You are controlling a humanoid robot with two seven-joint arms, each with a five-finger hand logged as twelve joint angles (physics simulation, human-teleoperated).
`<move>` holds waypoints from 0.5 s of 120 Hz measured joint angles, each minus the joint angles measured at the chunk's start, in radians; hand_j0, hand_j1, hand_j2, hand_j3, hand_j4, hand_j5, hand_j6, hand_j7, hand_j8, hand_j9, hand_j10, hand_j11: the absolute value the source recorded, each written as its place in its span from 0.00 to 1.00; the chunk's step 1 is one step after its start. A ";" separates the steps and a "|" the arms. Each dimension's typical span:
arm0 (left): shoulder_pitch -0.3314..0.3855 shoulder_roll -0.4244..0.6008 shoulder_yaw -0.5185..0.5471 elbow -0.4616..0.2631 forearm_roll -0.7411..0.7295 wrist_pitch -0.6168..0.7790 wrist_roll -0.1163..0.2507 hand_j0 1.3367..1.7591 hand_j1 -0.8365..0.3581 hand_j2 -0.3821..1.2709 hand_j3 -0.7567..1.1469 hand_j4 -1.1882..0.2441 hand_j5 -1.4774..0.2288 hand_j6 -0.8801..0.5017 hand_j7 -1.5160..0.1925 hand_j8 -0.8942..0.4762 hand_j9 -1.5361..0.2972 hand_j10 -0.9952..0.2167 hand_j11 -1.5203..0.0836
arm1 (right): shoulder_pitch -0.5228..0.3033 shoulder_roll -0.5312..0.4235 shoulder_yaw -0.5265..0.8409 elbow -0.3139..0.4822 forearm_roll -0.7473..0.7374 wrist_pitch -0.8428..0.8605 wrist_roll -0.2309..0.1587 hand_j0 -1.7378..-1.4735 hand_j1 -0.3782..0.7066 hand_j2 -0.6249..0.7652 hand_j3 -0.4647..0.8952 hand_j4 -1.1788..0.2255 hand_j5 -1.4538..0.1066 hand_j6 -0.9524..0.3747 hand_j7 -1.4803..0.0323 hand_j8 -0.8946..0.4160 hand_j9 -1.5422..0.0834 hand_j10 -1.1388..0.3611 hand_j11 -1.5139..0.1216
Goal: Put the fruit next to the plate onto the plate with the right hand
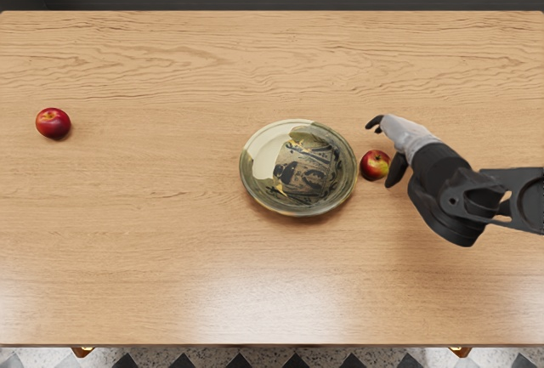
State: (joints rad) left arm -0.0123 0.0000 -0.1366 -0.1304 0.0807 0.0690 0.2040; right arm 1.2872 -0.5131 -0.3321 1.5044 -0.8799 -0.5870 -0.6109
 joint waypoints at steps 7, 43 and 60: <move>0.000 0.000 0.000 0.000 0.000 0.000 0.000 0.76 0.99 0.23 0.40 0.83 0.87 0.64 0.89 0.65 0.84 0.82 0.95 | -0.007 0.005 0.000 0.000 -0.004 -0.010 0.000 0.30 0.36 0.41 0.34 0.62 0.68 0.49 0.72 0.45 0.71 0.56 0.68; 0.000 0.000 0.000 0.000 0.000 0.000 0.000 0.76 0.99 0.23 0.40 0.83 0.87 0.64 0.89 0.65 0.84 0.82 0.95 | -0.025 0.022 0.001 -0.001 -0.010 -0.023 0.000 0.30 0.48 0.39 0.34 0.55 0.59 0.41 0.63 0.37 0.62 0.49 0.60; 0.000 0.000 0.000 0.000 0.000 0.000 0.000 0.76 0.99 0.23 0.40 0.83 0.87 0.64 0.89 0.65 0.84 0.82 0.95 | -0.028 0.036 0.001 -0.006 -0.009 -0.023 0.000 0.30 0.53 0.39 0.34 0.52 0.55 0.37 0.59 0.34 0.58 0.46 0.56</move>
State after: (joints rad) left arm -0.0123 0.0000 -0.1367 -0.1304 0.0809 0.0690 0.2040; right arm 1.2597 -0.4773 -0.3314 1.4988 -0.8893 -0.6099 -0.6110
